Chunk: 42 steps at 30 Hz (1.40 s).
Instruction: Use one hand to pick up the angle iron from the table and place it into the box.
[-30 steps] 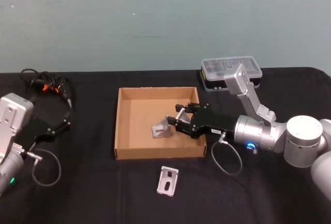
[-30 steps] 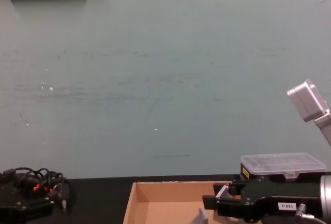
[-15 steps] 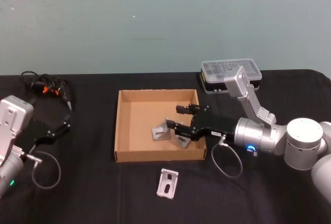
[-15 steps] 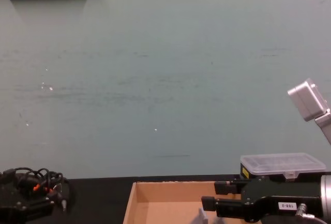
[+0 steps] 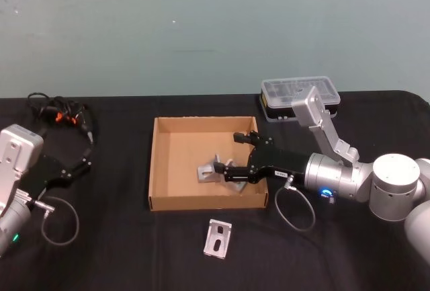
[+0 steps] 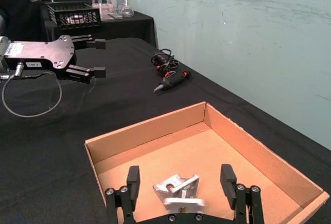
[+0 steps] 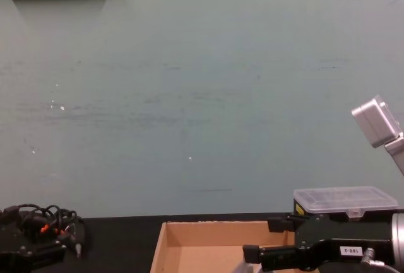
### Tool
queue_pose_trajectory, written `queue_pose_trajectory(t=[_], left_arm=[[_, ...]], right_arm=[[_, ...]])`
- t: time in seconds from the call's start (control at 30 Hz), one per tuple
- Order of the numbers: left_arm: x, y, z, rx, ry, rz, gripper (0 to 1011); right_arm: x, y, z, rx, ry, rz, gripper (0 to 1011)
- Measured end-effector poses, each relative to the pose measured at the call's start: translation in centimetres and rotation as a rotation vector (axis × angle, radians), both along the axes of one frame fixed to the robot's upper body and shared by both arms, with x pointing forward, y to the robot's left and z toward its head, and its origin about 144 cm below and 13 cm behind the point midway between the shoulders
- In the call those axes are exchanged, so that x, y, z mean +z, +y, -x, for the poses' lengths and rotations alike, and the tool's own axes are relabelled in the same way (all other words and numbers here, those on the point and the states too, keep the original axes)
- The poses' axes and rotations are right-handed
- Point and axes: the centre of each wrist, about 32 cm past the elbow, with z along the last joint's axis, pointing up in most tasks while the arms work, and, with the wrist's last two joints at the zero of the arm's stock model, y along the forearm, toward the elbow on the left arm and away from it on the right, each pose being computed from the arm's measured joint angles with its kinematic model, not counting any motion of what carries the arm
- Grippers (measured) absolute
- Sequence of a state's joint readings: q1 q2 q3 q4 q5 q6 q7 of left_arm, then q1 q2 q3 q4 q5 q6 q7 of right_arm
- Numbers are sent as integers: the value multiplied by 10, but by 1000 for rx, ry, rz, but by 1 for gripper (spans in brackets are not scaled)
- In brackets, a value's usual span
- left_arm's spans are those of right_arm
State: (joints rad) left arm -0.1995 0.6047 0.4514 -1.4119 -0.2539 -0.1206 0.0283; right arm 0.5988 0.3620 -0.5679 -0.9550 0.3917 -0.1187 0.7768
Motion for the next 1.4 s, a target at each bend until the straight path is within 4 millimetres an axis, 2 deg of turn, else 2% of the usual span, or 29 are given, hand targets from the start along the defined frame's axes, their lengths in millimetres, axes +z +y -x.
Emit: queue_pose_trajectory(t=[0.4, 0.9, 1.4], left_arm=[[0, 0, 0, 0, 0, 0, 1000], [0, 0, 0, 0, 0, 0, 1000], [0, 0, 0, 0, 0, 0, 1000]], right_arm=[[5, 0, 6, 30, -14, -11, 1002], [15, 0, 38, 126, 0, -65, 1002], [2, 5, 58, 182, 84, -21, 1002]])
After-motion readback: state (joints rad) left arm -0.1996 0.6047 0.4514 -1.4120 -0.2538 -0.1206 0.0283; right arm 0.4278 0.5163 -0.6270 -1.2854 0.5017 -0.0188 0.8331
